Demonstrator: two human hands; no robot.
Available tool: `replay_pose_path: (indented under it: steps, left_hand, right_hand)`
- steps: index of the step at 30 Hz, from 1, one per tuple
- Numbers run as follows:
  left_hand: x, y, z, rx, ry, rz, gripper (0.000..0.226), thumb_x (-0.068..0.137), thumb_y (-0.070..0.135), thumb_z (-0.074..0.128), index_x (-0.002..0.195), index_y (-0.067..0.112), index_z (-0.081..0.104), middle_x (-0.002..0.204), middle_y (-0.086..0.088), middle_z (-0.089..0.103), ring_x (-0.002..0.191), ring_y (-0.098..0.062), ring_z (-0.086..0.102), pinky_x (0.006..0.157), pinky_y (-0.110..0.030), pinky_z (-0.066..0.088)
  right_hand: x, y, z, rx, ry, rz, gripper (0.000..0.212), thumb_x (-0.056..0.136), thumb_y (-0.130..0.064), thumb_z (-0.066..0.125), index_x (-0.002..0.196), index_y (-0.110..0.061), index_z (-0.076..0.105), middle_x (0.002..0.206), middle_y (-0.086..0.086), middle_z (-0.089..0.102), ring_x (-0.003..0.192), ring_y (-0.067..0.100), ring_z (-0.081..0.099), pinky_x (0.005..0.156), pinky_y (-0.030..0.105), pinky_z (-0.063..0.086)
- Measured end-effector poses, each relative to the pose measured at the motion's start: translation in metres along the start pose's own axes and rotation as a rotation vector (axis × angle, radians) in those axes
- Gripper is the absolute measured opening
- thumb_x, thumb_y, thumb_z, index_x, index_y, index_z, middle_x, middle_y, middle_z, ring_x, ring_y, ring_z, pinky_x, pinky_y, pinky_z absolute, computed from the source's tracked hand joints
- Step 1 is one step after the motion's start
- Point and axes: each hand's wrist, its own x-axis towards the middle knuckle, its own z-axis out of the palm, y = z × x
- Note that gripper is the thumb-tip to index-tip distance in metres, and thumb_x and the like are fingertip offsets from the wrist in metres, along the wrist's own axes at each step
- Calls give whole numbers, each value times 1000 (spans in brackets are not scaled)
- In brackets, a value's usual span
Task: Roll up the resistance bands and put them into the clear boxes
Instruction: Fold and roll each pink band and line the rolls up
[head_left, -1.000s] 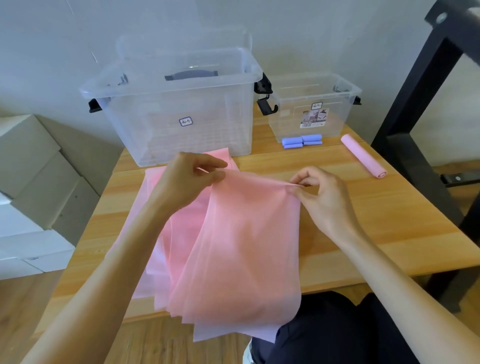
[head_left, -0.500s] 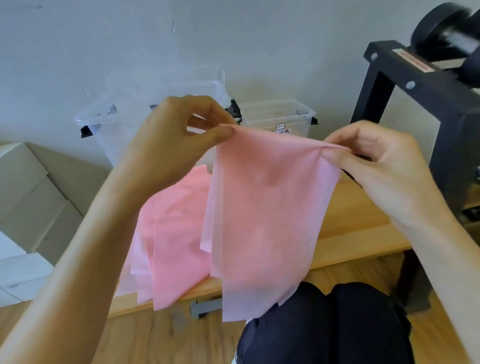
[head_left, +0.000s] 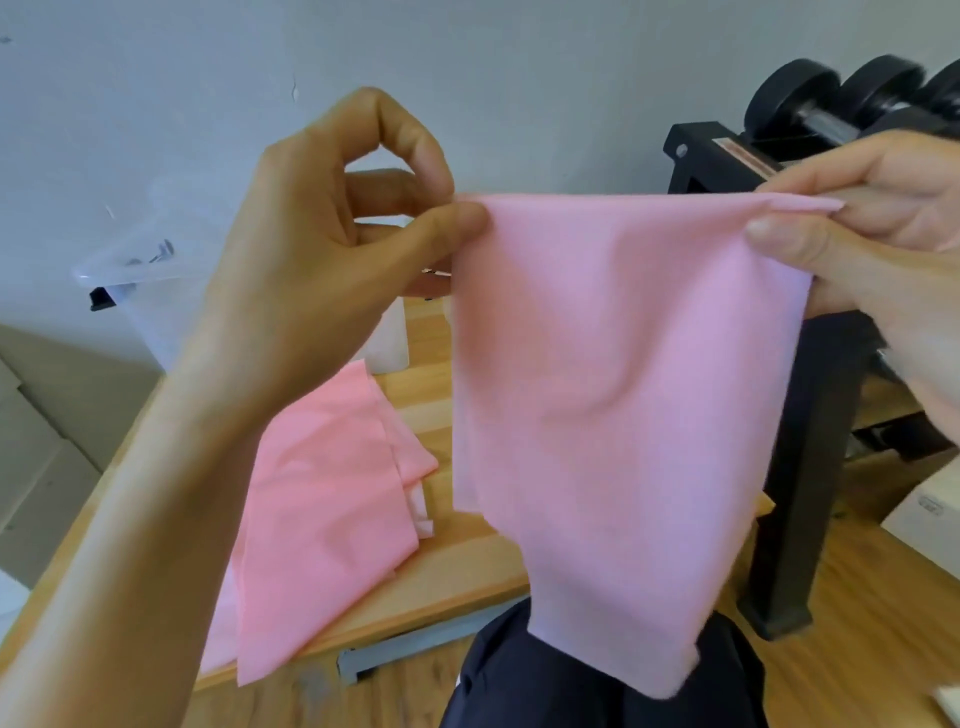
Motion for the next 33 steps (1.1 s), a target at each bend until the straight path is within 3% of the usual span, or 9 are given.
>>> replay_pose_path:
  steps: [6,11,15,19,22,24,27,30,33]
  left_hand:
    - [18,-50,22,-59,-33,-150,23,90,5,68,79,19,53,73,-3,68,67,-16,69,63,-29,60]
    - [23,-149,58,26,-148,-368,30,95,-4,56,78,18,66,78,7,70,65,-4,67,62,-21,58]
    - [19,-224,83,123,-203,-521,35,94,-4,52,86,23,73,90,9,71,73,-1,67,68,-19,59]
    - [23,-267,94,247,-234,-555,29,88,2,60,97,26,75,96,13,71,78,-2,67,76,-14,54]
    - [32,-286,97,330,-275,-563,33,81,11,76,112,23,73,106,13,68,83,-1,64,74,-8,46]
    - [37,-297,100,372,-299,-556,45,78,15,80,121,22,69,118,8,66,93,-8,62,80,-16,45]
    - [43,-310,102,441,-324,-538,50,80,17,79,128,19,65,127,4,63,97,-6,54,76,-9,34]
    - [49,-320,103,488,-323,-516,49,83,17,76,131,17,63,132,2,60,105,-13,58,78,-10,31]
    - [53,-326,105,517,-316,-512,49,88,15,71,135,18,58,139,-1,56,116,-19,58,86,-13,33]
  right_hand:
    - [21,50,17,-111,-12,130,8,89,-17,68,95,-23,70,83,-16,74,78,1,71,57,14,55]
    - [36,150,54,-133,-119,351,6,89,-14,71,90,-8,72,80,4,74,63,4,65,49,13,48]
    - [41,224,88,-190,-147,456,8,84,-12,76,87,-5,75,77,-2,71,61,-7,60,58,4,40]
    - [50,264,115,-210,-165,561,10,87,-9,73,87,1,71,64,0,65,40,4,55,41,17,44]
    - [60,284,130,-202,-160,591,10,90,-3,67,88,7,67,63,2,62,34,7,55,39,22,48]
    - [68,297,138,-240,-150,586,9,91,-3,65,87,5,66,65,0,63,34,7,56,38,19,48]
    - [79,313,150,-290,-152,565,11,93,-3,60,83,-2,65,65,2,62,38,11,57,42,24,48]
    - [88,328,160,-331,-147,500,20,90,3,53,77,-6,65,72,9,65,59,26,63,54,33,52]
    - [97,340,167,-392,-167,418,27,84,9,49,72,-11,63,85,12,63,72,29,63,59,32,45]
